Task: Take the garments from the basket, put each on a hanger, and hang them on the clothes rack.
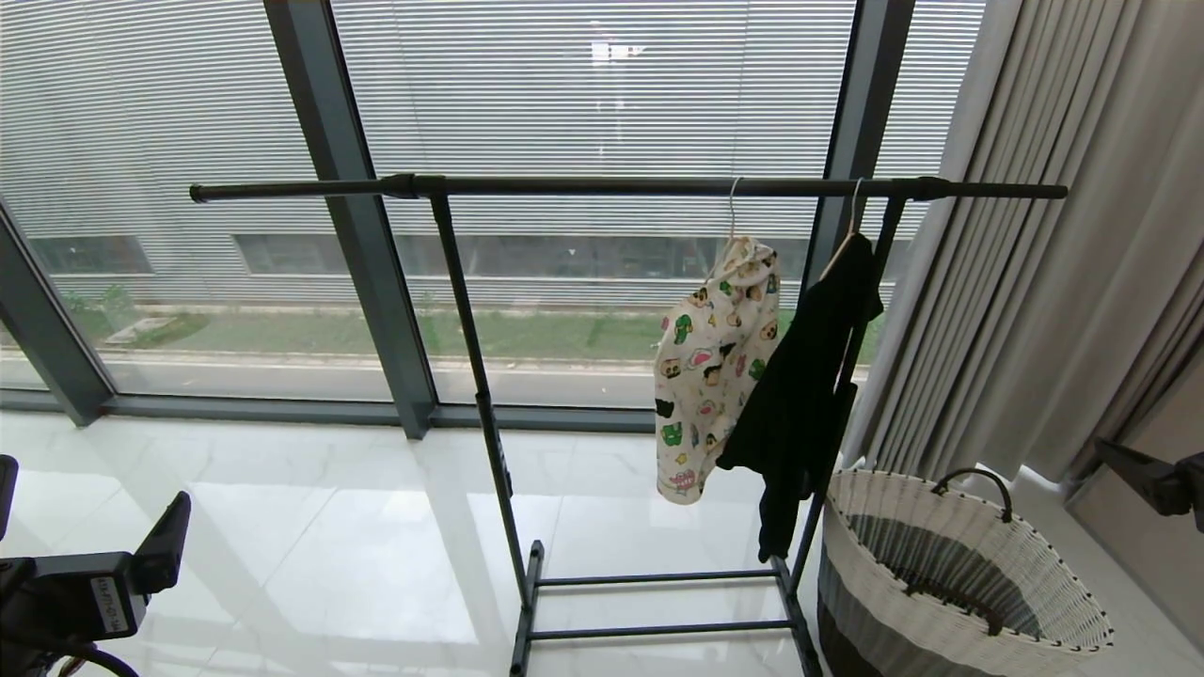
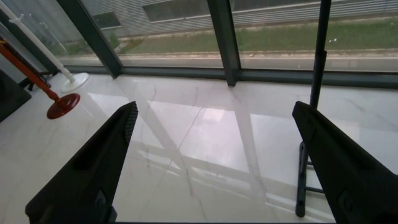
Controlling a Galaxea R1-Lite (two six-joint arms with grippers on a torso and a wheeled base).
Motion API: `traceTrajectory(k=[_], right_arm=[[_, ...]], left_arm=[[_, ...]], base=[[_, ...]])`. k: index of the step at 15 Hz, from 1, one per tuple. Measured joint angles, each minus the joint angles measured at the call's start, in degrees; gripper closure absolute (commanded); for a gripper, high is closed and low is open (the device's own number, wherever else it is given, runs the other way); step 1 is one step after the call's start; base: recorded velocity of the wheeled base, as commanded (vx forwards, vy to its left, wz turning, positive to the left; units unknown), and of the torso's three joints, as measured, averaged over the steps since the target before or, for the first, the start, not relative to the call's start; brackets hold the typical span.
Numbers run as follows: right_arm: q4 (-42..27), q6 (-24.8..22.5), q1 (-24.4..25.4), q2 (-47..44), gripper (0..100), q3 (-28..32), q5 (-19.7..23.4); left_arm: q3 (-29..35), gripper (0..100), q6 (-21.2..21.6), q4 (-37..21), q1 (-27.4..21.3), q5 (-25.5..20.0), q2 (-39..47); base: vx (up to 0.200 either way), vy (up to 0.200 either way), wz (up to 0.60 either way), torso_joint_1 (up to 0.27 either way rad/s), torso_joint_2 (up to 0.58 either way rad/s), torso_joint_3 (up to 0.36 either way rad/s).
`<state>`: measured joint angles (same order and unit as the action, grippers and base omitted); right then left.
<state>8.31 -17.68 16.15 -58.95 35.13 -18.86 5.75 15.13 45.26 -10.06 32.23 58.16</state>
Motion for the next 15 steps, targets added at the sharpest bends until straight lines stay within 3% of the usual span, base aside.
traceTrajectory(k=[6, 15], right_arm=[[0.0, -0.4, 0.0, 0.8, 0, -0.5, 0.0], [0.0, -0.9, 0.0, 3.0, 0, -3.2, 0.0]], left_arm=[[-0.1, 0, 0.0, 0.0, 0.0, 0.0, -0.4], [-0.2, 0, 0.0, 0.0, 0.0, 0.0, -0.4]], base=[[0.0, 0.0, 0.0, -0.027, 0.06, 0.035], [0.0, 0.0, 0.0, -0.217, 0.5, 0.272]])
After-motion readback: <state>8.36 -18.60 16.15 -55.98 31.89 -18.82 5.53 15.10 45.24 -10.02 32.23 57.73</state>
